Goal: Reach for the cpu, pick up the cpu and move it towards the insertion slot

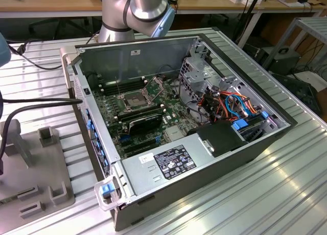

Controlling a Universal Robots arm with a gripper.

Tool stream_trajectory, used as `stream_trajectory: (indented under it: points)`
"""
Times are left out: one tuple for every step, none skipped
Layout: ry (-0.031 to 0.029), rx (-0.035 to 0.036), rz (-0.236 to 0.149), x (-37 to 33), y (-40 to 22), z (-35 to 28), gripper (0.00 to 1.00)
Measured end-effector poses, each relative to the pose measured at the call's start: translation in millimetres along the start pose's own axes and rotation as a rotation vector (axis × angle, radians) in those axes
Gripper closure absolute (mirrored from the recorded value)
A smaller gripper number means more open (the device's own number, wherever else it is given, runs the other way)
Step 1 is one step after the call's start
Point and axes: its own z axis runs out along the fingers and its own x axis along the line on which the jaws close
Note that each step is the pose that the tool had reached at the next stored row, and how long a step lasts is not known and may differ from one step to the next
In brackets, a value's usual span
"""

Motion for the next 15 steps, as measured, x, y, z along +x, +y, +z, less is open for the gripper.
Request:
stream_trajectory:
  points:
    - [0.0003,0.0002,0.000,0.1,0.0,0.1,0.22]
    - [0.0004,0.0003,0.000,0.0,0.0,0.2,0.22]
    - [0.0004,0.0003,0.000,0.1,0.0,0.3,0.22]
    - [0.0002,0.0002,0.000,0.0,0.0,0.4,0.22]
    - [0.0002,0.0001,0.000,0.0,0.0,0.5,0.22]
    - [0.0002,0.0001,0.000,0.0,0.0,0.5,0.23]
    - [0.0002,0.0002,0.000,0.0,0.0,0.5,0.23]
    - [0.0002,0.0001,0.000,0.0,0.0,0.5,0.31]
    - [0.0002,0.0001,0.000,0.0,0.0,0.5,0.31]
    - [0.0000,0.0000,0.000,0.0,0.0,0.3,0.31]
    - [-0.0001,-0.0001,0.000,0.0,0.0,-0.1,0.31]
    - [-0.0002,-0.0001,0.000,0.0,0.1,-0.5,0.31]
    - [0.0001,0.0001,0.000,0.0,0.1,-1.1,0.31]
    - [0.0001,0.0001,0.000,0.0,0.0,-1.2,0.31]
    - [0.0001,0.0000,0.000,0.0,0.1,-1.2,0.31]
